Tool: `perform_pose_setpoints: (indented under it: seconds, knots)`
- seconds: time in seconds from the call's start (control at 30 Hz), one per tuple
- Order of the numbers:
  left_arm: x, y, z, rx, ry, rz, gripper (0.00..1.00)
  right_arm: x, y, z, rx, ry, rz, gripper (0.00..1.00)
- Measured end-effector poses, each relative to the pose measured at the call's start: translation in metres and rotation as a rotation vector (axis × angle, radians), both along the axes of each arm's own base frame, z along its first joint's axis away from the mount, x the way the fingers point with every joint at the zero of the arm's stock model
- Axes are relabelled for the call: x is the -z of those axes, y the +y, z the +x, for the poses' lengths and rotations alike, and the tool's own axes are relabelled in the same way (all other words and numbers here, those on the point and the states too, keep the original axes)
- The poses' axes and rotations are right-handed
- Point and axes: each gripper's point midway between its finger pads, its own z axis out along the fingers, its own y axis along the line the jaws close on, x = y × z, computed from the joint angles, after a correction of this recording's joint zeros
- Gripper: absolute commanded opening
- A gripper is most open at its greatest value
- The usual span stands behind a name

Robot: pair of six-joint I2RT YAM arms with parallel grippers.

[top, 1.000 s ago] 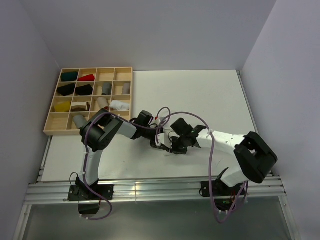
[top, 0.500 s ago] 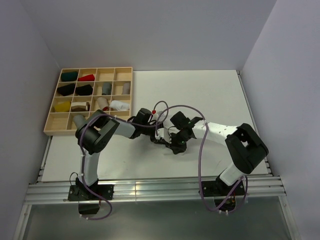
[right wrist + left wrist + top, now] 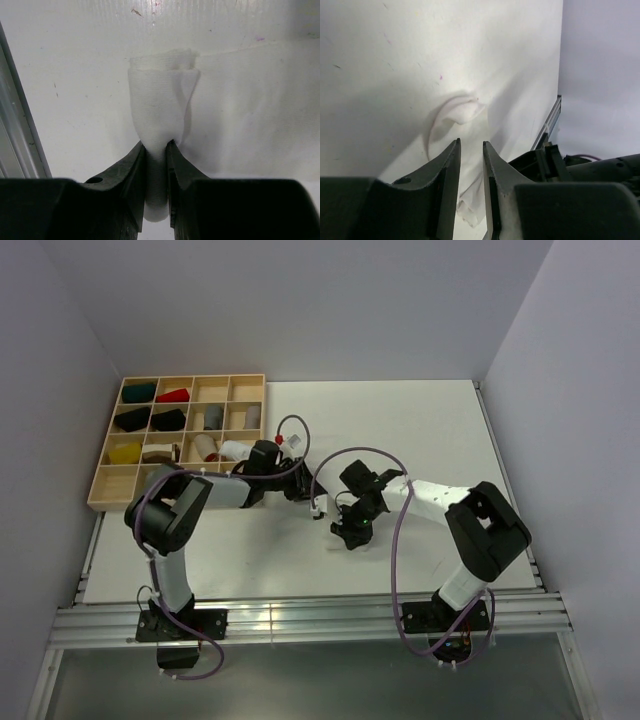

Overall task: Roll the socks
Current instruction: Roll the sock at the center of the board.

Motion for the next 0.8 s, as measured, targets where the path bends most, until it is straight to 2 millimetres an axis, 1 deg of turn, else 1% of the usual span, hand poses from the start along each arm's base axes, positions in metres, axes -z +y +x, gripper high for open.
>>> perform_pose_setpoints:
  seconds: [0.1,0.2,0.27,0.37,0.47,0.57,0.67,0.7,0.8]
  knots:
    - [-0.009,0.013,0.016,-0.051,-0.011,-0.009,0.28,0.000,0.000,0.000,0.001,0.007,-0.003,0.17]
    - [-0.022,0.033,0.036,-0.129,-0.038,-0.009,0.28,0.000,0.001,0.000,0.001,0.027,-0.011,0.17]
    - [-0.037,0.050,0.047,-0.197,-0.079,-0.009,0.29,-0.001,0.001,-0.001,0.000,0.055,-0.020,0.17]
    - [-0.068,0.074,0.054,-0.294,-0.154,-0.024,0.30,-0.001,0.002,0.000,0.009,0.114,-0.036,0.17]
    - [-0.103,0.092,0.051,-0.368,-0.254,-0.063,0.31,-0.002,0.001,0.002,0.020,0.198,-0.052,0.17]
    - [-0.127,0.101,0.045,-0.405,-0.342,-0.090,0.30,-0.003,0.001,0.008,0.037,0.287,-0.069,0.17]
    - [-0.135,0.108,0.032,-0.433,-0.422,-0.088,0.32,-0.004,0.001,0.015,0.052,0.372,-0.082,0.17]
    - [-0.135,0.110,0.025,-0.434,-0.449,-0.086,0.34,-0.004,0.001,0.017,0.058,0.402,-0.087,0.17]
    - [-0.131,0.111,0.000,-0.413,-0.533,-0.072,0.35,-0.004,0.000,0.018,0.075,0.472,-0.095,0.17]
